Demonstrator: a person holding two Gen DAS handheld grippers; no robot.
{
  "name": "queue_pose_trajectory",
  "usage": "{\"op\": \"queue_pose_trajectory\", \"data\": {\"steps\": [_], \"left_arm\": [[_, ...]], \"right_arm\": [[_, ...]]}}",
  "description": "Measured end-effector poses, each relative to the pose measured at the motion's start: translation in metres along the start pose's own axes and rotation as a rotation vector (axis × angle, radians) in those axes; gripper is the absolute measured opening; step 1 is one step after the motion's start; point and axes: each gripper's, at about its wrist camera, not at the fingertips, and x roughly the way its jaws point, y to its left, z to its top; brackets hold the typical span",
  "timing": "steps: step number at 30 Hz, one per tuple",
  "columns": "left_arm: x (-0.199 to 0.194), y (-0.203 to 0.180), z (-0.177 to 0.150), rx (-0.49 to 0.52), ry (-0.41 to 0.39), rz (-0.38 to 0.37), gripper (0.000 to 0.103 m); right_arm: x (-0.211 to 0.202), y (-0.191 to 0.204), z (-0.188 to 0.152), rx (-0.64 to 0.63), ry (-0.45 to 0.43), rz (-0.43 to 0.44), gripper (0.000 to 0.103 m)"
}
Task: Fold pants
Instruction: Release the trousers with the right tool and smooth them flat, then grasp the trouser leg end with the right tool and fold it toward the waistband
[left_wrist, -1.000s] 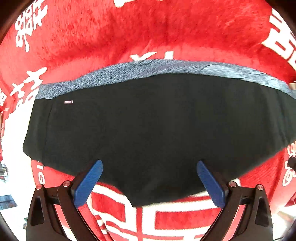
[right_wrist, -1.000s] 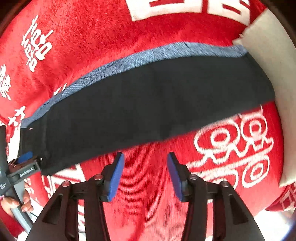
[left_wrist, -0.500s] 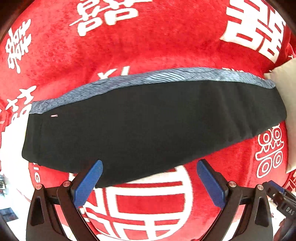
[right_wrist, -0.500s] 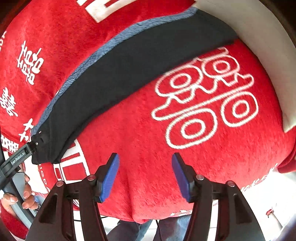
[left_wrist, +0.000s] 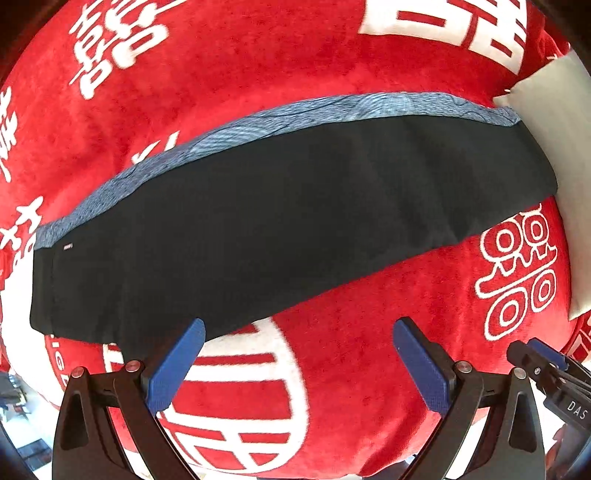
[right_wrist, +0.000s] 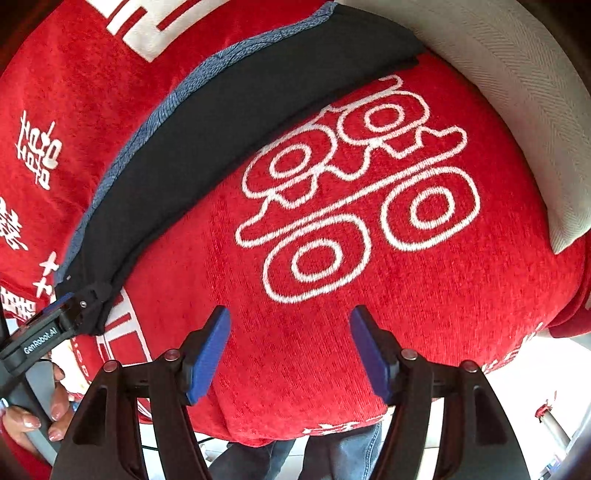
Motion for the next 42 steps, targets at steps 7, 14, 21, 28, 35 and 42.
{"op": "queue_pose_trajectory", "data": {"steps": [7, 14, 21, 28, 35, 42], "left_arm": [[0.0, -0.029, 0.018, 0.008, -0.025, -0.009, 0.103], [0.005, -0.045, 0.026, 0.018, -0.022, -0.007, 0.103], [0.007, -0.051, 0.027, 0.03, -0.014, 0.005, 0.103], [0.008, -0.058, 0.03, 0.045, -0.022, 0.009, 0.103], [-0.003, -0.065, 0.041, 0.039, -0.102, 0.01, 0.103], [0.009, -0.068, 0.058, 0.022, -0.131, 0.003, 0.103]], "right_arm": [[-0.003, -0.024, 0.016, 0.063, -0.014, 0.104, 0.071], [-0.005, -0.034, 0.031, 0.045, -0.017, 0.054, 0.071], [-0.005, -0.033, 0.035, 0.013, -0.029, 0.022, 0.071], [-0.001, -0.031, 0.04, 0.012, -0.043, 0.017, 0.071], [-0.015, -0.057, 0.053, 0.127, -0.164, 0.225, 0.071], [-0.004, -0.087, 0.079, 0.311, -0.306, 0.391, 0.049]]}}
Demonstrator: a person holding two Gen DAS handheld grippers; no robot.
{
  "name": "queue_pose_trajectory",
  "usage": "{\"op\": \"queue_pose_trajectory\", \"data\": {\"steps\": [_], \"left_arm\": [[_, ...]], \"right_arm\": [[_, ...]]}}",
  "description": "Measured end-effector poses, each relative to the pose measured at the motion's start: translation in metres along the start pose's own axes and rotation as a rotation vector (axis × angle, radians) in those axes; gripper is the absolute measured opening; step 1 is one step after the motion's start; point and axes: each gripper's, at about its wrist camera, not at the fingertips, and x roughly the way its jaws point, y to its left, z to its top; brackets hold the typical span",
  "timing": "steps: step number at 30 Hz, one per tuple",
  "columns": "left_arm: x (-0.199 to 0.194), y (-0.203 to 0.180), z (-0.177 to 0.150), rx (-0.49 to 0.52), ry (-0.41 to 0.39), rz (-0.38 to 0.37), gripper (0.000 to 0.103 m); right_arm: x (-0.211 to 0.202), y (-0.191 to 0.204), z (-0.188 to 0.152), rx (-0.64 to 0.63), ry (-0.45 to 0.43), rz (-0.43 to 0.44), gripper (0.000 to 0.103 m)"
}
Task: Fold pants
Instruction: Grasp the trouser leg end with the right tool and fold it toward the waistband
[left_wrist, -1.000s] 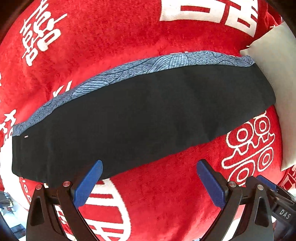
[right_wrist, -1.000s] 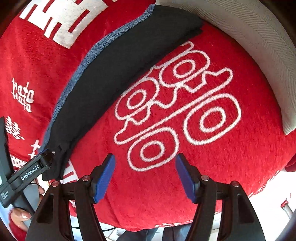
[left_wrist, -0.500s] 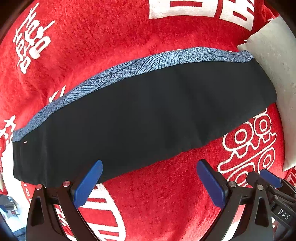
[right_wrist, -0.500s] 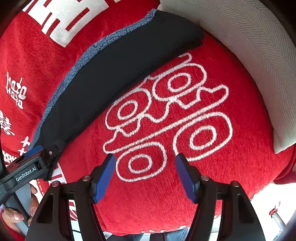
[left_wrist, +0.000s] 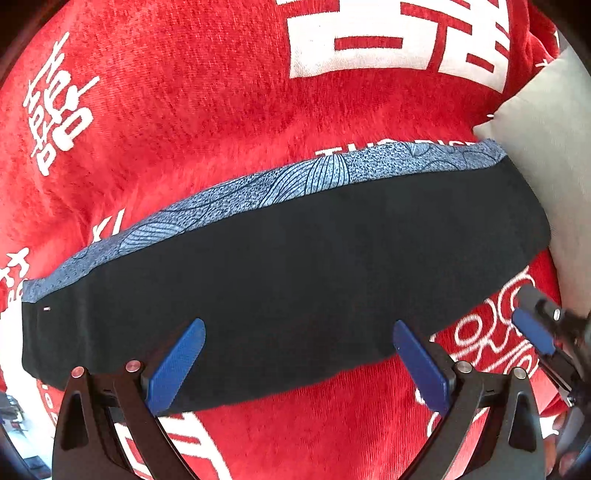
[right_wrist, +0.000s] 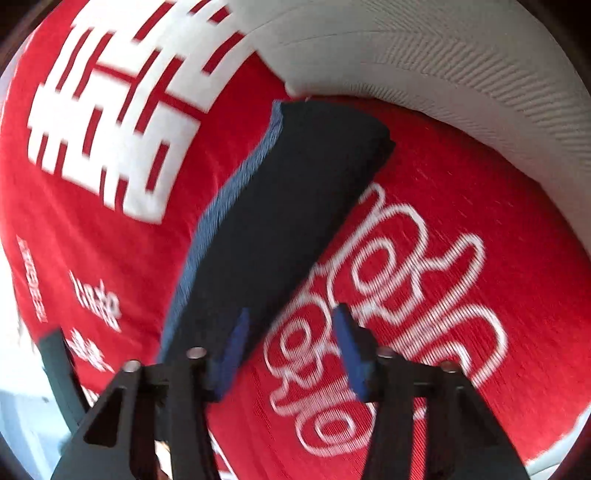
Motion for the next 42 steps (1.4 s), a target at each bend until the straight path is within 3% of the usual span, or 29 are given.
{"op": "queue_pose_trajectory", "data": {"steps": [9, 13, 14, 15, 16, 17, 18, 21, 25, 26, 28, 35, 38, 42], "left_arm": [[0.016, -0.002, 0.004, 0.011, -0.013, 0.01, 0.103], [0.02, -0.002, 0.007, 0.013, -0.008, 0.016, 0.102], [0.019, 0.0, 0.009, 0.003, -0.013, 0.015, 0.098], [0.015, 0.003, 0.011, -0.011, -0.023, 0.004, 0.086], [0.013, 0.004, 0.013, -0.016, -0.026, -0.012, 0.081], [0.009, 0.006, 0.016, -0.025, -0.035, -0.042, 0.072], [0.007, 0.007, 0.017, -0.032, -0.044, -0.055, 0.071], [0.007, 0.005, 0.021, -0.04, -0.084, -0.086, 0.071], [0.043, -0.006, 0.011, -0.063, -0.045, -0.146, 0.071], [0.047, -0.009, 0.005, -0.06, -0.088, -0.136, 0.071], [0.044, -0.014, -0.001, -0.035, -0.129, -0.115, 0.071], [0.038, 0.005, -0.002, -0.016, -0.11, -0.208, 0.071], [0.02, 0.045, -0.012, -0.092, -0.097, -0.247, 0.071], [-0.007, 0.124, -0.035, -0.156, -0.119, -0.203, 0.071]], "right_arm": [[0.026, -0.025, 0.014, 0.088, -0.128, 0.114, 0.051], [0.042, -0.019, 0.021, 0.088, -0.144, 0.134, 0.052], [0.046, -0.018, 0.024, 0.089, -0.133, 0.13, 0.048], [0.051, -0.016, 0.028, 0.089, -0.114, 0.111, 0.024], [0.052, -0.011, 0.032, 0.082, -0.099, 0.068, 0.013], [0.051, -0.007, 0.036, 0.063, -0.089, 0.054, 0.013], [0.048, -0.002, 0.037, 0.041, -0.086, 0.055, 0.013], [0.031, 0.03, 0.036, -0.127, -0.099, 0.04, 0.012], [0.018, 0.065, 0.03, -0.285, -0.105, 0.027, 0.012], [0.018, 0.073, 0.028, -0.319, -0.092, 0.025, 0.011], [0.018, 0.091, 0.017, -0.414, -0.087, 0.001, 0.011], [0.019, 0.146, -0.016, -0.674, -0.073, -0.056, 0.011], [0.018, 0.176, -0.041, -0.791, -0.069, -0.095, 0.011], [0.032, 0.213, -0.081, -0.938, -0.058, -0.167, 0.011]]}}
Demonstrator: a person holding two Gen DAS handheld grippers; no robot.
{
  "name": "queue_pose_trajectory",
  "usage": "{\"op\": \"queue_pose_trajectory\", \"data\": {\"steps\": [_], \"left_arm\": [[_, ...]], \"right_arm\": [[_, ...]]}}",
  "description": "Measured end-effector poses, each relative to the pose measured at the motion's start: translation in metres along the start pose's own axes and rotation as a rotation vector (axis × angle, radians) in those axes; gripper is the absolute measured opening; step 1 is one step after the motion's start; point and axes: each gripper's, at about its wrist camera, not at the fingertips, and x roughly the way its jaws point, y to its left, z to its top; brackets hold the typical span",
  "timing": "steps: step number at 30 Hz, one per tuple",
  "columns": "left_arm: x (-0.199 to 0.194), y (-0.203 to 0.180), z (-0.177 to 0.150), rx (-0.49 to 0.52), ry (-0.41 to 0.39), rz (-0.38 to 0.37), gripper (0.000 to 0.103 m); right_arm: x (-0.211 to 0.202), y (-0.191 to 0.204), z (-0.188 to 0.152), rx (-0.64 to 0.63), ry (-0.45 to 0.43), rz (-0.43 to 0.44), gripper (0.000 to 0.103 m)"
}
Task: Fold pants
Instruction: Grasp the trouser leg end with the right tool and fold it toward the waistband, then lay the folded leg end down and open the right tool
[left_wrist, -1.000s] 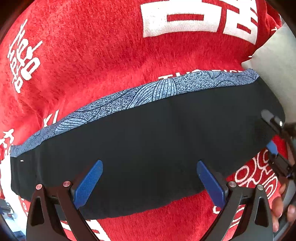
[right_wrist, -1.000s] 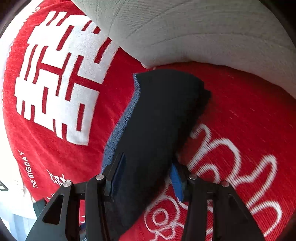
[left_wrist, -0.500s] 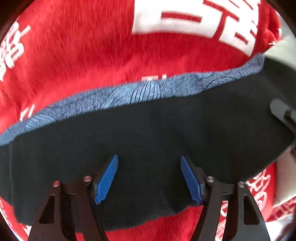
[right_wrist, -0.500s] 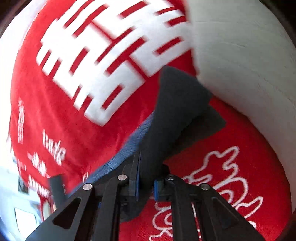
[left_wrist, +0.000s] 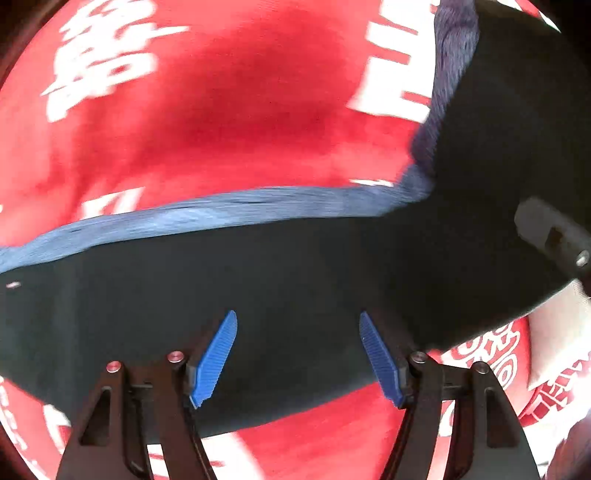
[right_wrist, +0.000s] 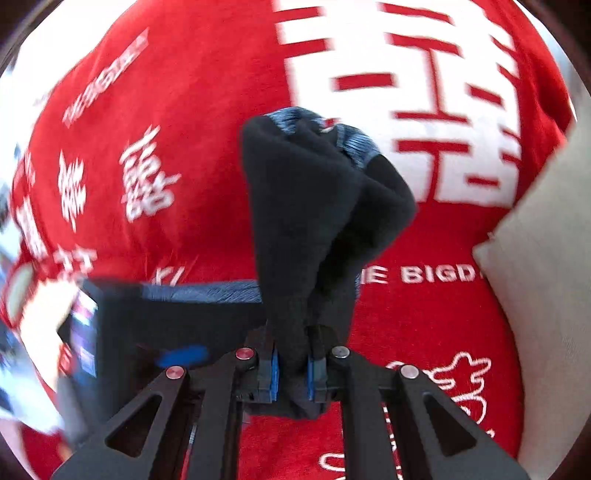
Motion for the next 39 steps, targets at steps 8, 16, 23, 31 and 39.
{"op": "queue_pose_trajectory", "data": {"steps": [8, 16, 23, 31, 39], "left_arm": [[-0.03, 0.138, -0.026, -0.116, 0.023, 0.197, 0.071], [-0.037, 0.197, -0.039, -0.155, 0.054, 0.22, 0.078], [-0.058, 0.146, -0.026, -0.059, 0.06, -0.062, 0.079], [-0.025, 0.096, 0.0, 0.011, 0.118, -0.172, 0.079], [-0.019, 0.1, -0.002, -0.015, 0.214, -0.239, 0.005]], "right_arm": [[0.07, 0.142, -0.039, -0.32, 0.143, -0.126, 0.013], [0.119, 0.211, -0.101, -0.582, 0.194, -0.362, 0.03], [0.057, 0.173, -0.087, -0.302, 0.218, -0.159, 0.054], [0.032, 0.119, -0.098, -0.058, 0.301, -0.107, 0.054], [0.025, 0.095, -0.107, 0.037, 0.333, -0.056, 0.025]]}}
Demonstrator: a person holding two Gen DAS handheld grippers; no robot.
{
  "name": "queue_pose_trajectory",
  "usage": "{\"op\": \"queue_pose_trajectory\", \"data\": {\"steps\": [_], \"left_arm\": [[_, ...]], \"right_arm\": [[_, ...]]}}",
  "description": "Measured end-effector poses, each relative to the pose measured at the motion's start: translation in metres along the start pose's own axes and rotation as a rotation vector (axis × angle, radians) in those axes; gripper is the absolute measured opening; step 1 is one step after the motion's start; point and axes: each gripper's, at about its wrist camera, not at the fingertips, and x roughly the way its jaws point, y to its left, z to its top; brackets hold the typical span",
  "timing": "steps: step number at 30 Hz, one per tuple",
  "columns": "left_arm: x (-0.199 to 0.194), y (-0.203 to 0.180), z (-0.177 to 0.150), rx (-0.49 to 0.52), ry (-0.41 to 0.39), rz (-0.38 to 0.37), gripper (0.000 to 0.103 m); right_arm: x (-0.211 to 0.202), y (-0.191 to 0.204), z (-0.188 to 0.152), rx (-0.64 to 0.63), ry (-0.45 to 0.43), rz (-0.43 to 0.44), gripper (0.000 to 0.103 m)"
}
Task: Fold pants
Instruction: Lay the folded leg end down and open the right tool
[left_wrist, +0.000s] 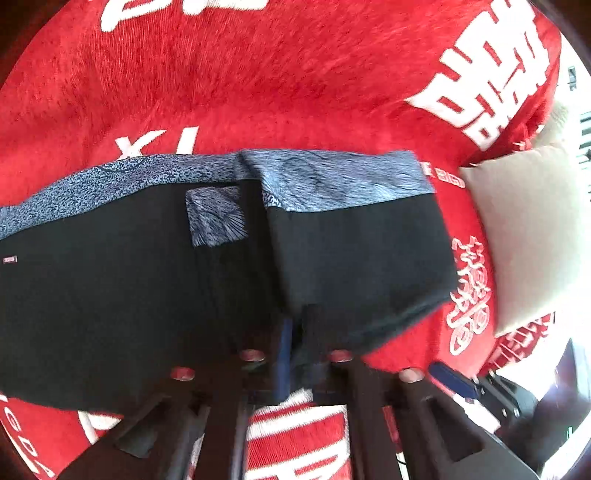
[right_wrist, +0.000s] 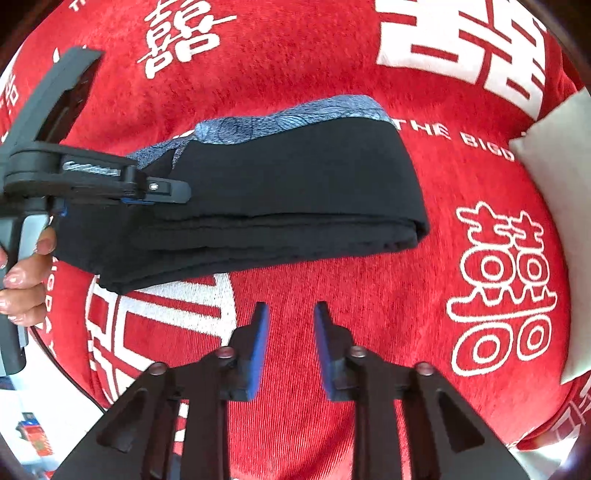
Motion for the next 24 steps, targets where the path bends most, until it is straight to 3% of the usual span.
{"op": "queue_pose_trajectory", "data": {"steps": [5, 10, 11, 12, 14, 16, 18, 22, 24], "left_arm": [[0.008, 0.001, -0.032, 0.036, 0.01, 0.087, 0.005], [0.007, -0.007, -0.042, 0.024, -0.072, 0.144, 0.006], [0.004, -0.011, -0.043, 0.03, -0.081, 0.171, 0.018], [-0.002, -0.015, -0.045, 0.043, -0.092, 0.207, 0.041], [-0.012, -0.015, -0.048, 0.036, -0.121, 0.226, 0.076], [-0.024, -0.012, -0.051, 0.01, -0.138, 0.24, 0.077], [-0.029, -0.01, -0.054, -0.031, -0.11, 0.26, 0.077], [-0.041, -0.006, -0.068, -0.097, -0.081, 0.305, 0.077], [-0.048, -0.006, -0.076, -0.124, -0.065, 0.345, 0.077]], "right_arm": [[-0.008, -0.012, -0.004, 0.018, -0.006, 0.008, 0.025], [0.002, -0.017, -0.001, 0.034, 0.044, 0.048, 0.025], [0.001, -0.02, 0.0, 0.045, 0.049, 0.068, 0.025], [-0.001, -0.021, 0.001, 0.05, 0.05, 0.074, 0.025], [-0.005, -0.024, 0.004, 0.057, 0.057, 0.089, 0.026], [-0.009, -0.027, 0.007, 0.064, 0.064, 0.107, 0.033], [-0.015, -0.029, 0.009, 0.064, 0.067, 0.101, 0.052], [-0.026, -0.03, 0.014, 0.049, 0.092, 0.091, 0.059], [-0.03, -0.031, 0.014, 0.037, 0.117, 0.087, 0.067]]}}
